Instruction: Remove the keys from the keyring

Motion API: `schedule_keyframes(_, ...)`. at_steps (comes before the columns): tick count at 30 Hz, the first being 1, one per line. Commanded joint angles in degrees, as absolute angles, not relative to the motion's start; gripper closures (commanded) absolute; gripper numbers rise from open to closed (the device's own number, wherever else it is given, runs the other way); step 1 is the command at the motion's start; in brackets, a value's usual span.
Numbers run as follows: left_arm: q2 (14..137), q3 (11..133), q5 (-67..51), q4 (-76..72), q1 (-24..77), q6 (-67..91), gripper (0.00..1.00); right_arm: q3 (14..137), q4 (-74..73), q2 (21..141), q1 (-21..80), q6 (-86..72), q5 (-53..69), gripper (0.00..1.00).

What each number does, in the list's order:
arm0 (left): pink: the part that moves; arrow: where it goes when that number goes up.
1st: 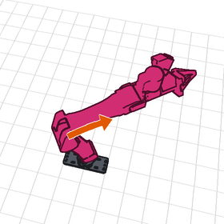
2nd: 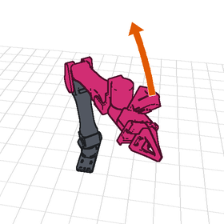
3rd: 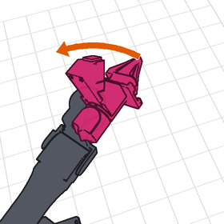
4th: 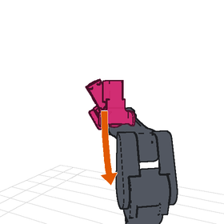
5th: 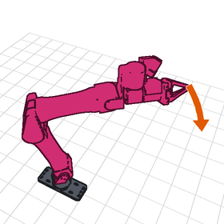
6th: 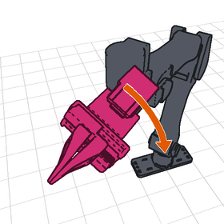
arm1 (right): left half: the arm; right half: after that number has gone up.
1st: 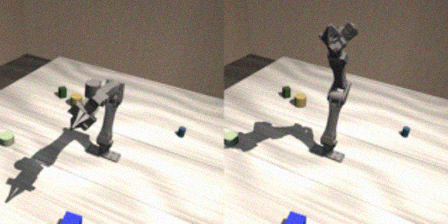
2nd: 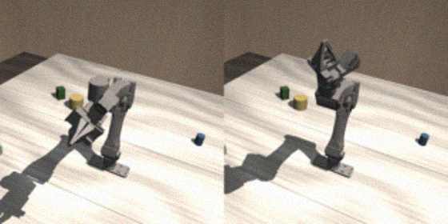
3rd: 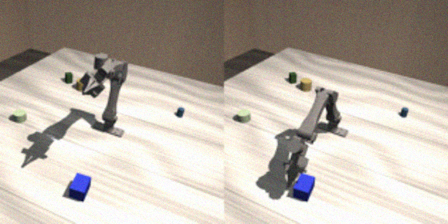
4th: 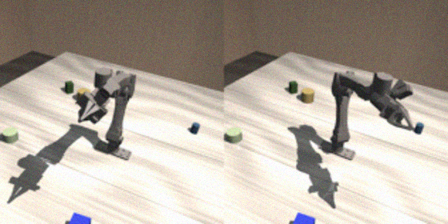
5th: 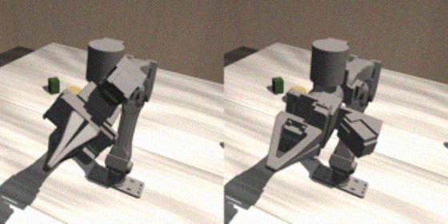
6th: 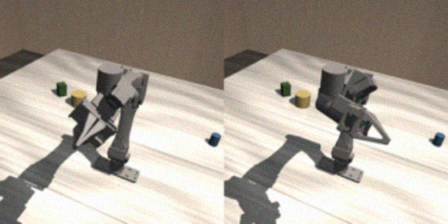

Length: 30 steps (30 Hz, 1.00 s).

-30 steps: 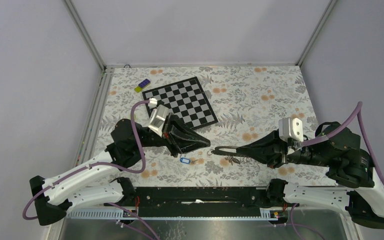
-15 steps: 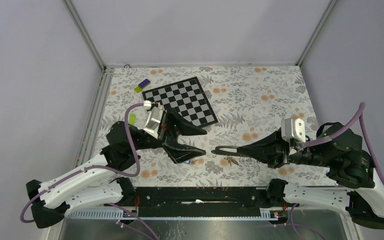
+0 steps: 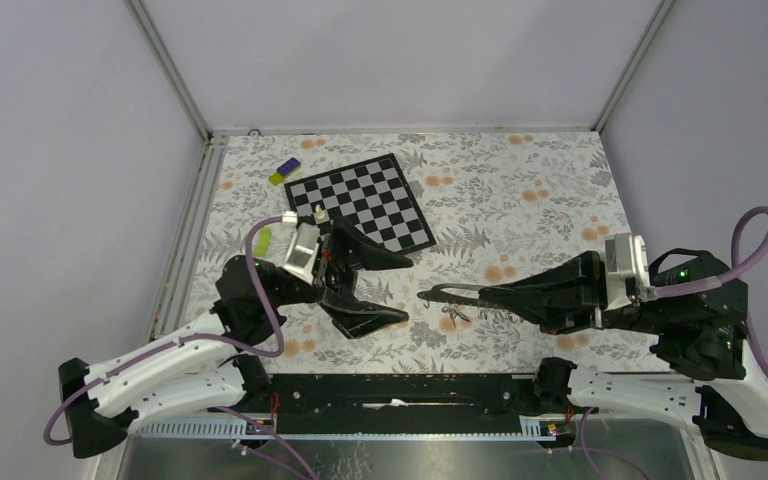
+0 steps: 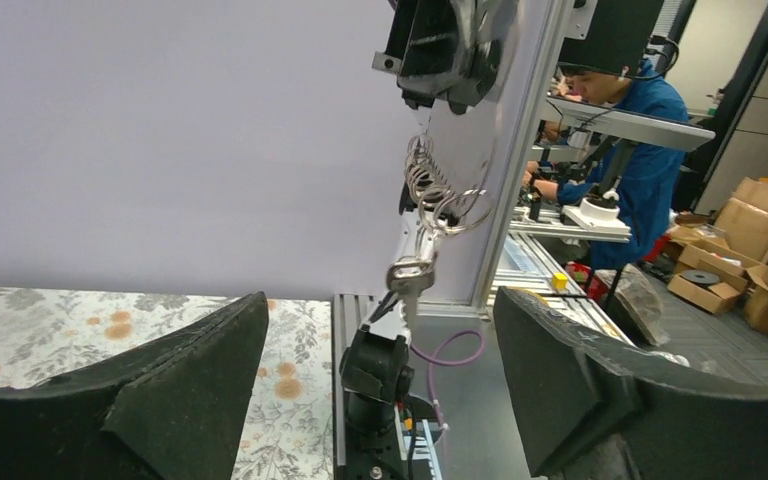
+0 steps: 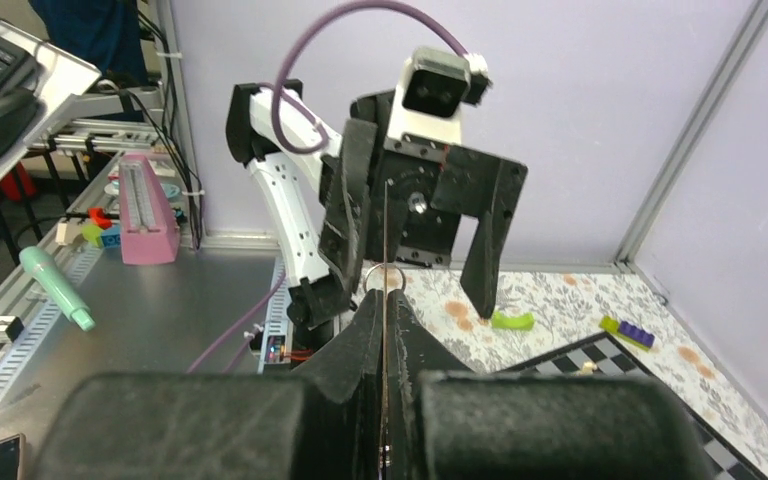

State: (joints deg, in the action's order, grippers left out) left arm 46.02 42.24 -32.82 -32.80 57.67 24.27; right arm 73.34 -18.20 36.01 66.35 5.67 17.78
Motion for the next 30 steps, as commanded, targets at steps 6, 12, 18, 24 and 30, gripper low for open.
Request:
schedule_keyframes(6,50.98,43.31,-37.60,-45.10,57.59,29.64,0.20,73.72,-10.38,37.26,66.22,3.34,22.41,1.00)
schedule_keyframes(12,52.75,43.33,-38.52,-49.10,57.64,31.88,0.25,73.72,-10.20,37.57,66.18,3.03,23.02,1.00)
schedule_keyframes(18,54.95,43.92,-39.79,-52.22,57.58,33.75,0.32,73.65,-10.27,37.71,66.18,3.05,23.47,1.00)
schedule_keyframes(24,56.45,44.45,-39.99,-52.73,57.62,33.78,0.40,73.57,-10.28,37.79,66.21,2.99,23.95,1.00)
schedule_keyframes(30,57.33,44.47,-38.83,-52.71,57.57,33.09,0.49,73.17,-10.34,37.88,66.18,2.80,25.14,1.00)
